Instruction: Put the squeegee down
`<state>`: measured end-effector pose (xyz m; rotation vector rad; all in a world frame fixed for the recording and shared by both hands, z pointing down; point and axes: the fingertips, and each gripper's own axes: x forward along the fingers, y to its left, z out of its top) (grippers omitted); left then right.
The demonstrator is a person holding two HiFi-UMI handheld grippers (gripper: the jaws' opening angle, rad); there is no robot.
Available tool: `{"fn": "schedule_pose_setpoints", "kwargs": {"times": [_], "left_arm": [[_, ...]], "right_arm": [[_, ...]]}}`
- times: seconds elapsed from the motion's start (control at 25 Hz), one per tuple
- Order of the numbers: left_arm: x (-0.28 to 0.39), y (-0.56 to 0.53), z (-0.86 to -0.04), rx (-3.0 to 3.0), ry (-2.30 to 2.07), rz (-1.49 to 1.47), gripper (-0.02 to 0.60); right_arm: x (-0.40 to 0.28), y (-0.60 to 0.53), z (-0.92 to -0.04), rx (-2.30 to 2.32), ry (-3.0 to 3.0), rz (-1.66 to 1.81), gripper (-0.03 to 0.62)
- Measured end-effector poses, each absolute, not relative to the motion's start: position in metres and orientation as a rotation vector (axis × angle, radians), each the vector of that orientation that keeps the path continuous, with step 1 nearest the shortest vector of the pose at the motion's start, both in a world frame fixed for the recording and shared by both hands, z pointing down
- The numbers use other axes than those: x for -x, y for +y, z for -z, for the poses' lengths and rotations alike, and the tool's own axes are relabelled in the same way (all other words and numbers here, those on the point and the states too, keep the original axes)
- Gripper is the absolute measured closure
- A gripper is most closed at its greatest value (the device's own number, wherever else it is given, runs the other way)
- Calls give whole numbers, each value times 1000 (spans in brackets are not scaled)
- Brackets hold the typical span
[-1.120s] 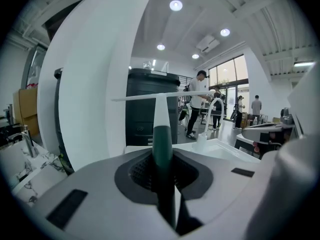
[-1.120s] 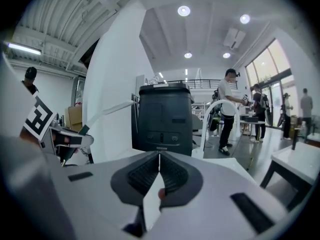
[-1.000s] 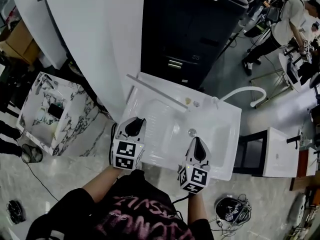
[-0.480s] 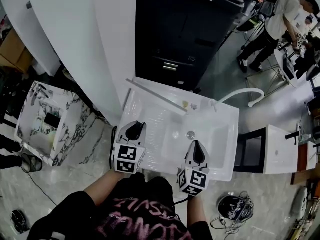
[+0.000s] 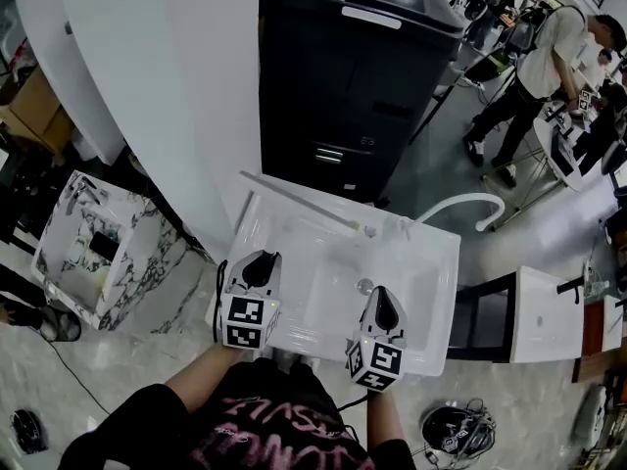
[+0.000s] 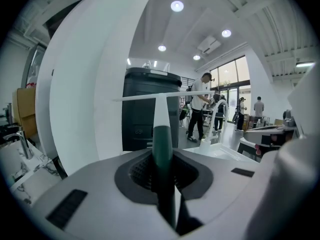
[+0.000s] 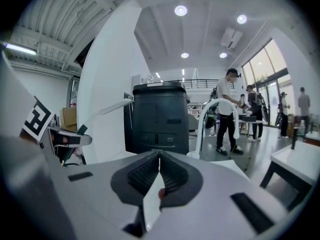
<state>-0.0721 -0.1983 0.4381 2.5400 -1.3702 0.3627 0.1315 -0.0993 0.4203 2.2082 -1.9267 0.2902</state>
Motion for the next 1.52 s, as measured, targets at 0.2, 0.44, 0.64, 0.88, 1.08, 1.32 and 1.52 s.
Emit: {"fn": "schedule_pose_setpoints", "kwargs": {"times": [0.2,0.44,0.64,0.88,1.08,1.32,1.52], "left_arm": [[61,-196,-433,-2529,-1401,-356,529],[58,-197,-433,-2517,-1435,-360,529],[58,-200,-435,-2503,-1443,-378,529],[56,-202,-440,-2486,-1458,-390,529],[54,-206,-445,-2476,-1460,-415,529],[49,-211,-451,-2470,-1460,-446,529],[46,-215,-456,-2466,-1470,-461,529]], "right_arm": [[-148,-98,-421,-2191,-1945,-300,572],[-155,-106,-421,-2175,-1976,-299,572],[-155,-110,-426,-2154,-1992,-309,572],[-161,-114,-431,-2155,-1995,-342,572],[-164,-122,-435,-2143,-2007,-346,573],[-170,-127,-443,-2137,-2005,-370,574],[-171,-131,-450,-2127,-2007,-388,574]]}}
